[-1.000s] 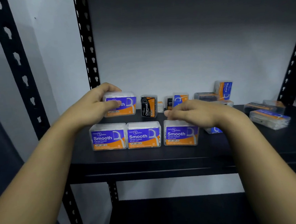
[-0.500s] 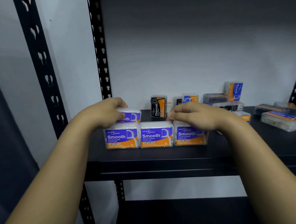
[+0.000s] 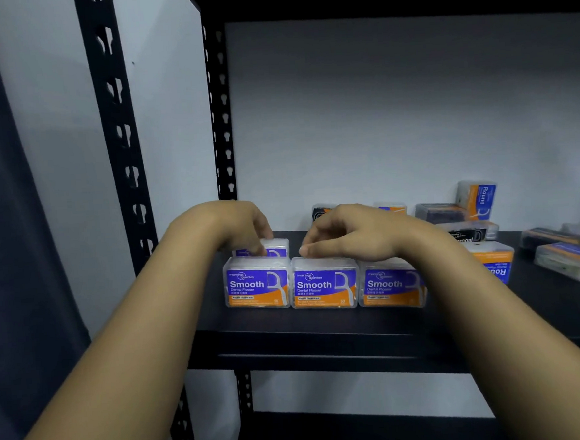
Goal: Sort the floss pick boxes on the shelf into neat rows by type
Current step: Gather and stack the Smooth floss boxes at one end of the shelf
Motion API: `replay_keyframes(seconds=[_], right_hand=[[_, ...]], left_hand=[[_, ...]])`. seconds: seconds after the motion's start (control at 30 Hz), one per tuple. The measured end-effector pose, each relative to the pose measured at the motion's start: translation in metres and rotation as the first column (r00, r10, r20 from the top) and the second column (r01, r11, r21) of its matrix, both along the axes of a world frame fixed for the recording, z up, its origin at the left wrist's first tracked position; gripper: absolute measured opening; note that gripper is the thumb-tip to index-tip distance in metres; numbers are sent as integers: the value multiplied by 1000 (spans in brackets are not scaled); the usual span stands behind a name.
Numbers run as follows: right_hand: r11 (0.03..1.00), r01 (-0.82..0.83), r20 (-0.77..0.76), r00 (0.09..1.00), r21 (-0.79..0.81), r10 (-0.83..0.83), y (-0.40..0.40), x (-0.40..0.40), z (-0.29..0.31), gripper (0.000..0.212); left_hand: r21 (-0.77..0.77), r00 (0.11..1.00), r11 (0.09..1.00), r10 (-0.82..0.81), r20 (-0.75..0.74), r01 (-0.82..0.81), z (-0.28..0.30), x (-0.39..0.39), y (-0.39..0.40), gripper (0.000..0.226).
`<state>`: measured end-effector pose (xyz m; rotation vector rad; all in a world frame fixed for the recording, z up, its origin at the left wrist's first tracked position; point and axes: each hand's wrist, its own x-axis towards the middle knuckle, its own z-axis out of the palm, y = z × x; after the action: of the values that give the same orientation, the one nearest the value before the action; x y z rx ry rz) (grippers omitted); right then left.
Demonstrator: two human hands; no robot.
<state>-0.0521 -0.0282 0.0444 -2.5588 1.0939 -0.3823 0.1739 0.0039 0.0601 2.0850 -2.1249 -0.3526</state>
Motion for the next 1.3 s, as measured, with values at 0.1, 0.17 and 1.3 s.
replay_keyframes(seconds=[0.1,0.17,1.3], right_hand=[[998,-59,7,998,37,58,-2,10,-5,31],[994,-89,-9,996,58,90,-2,13,-7,30],[937,296,358,909,-188,-215,39,-57,-70,37]], left_hand=[[7,999,1000,-10,33,10,1,1,-3,38],[7,999,1000,-19,39,19,2,2,-4,38],[-294,889,920,-346,-300,259,-49,4,36,36]])
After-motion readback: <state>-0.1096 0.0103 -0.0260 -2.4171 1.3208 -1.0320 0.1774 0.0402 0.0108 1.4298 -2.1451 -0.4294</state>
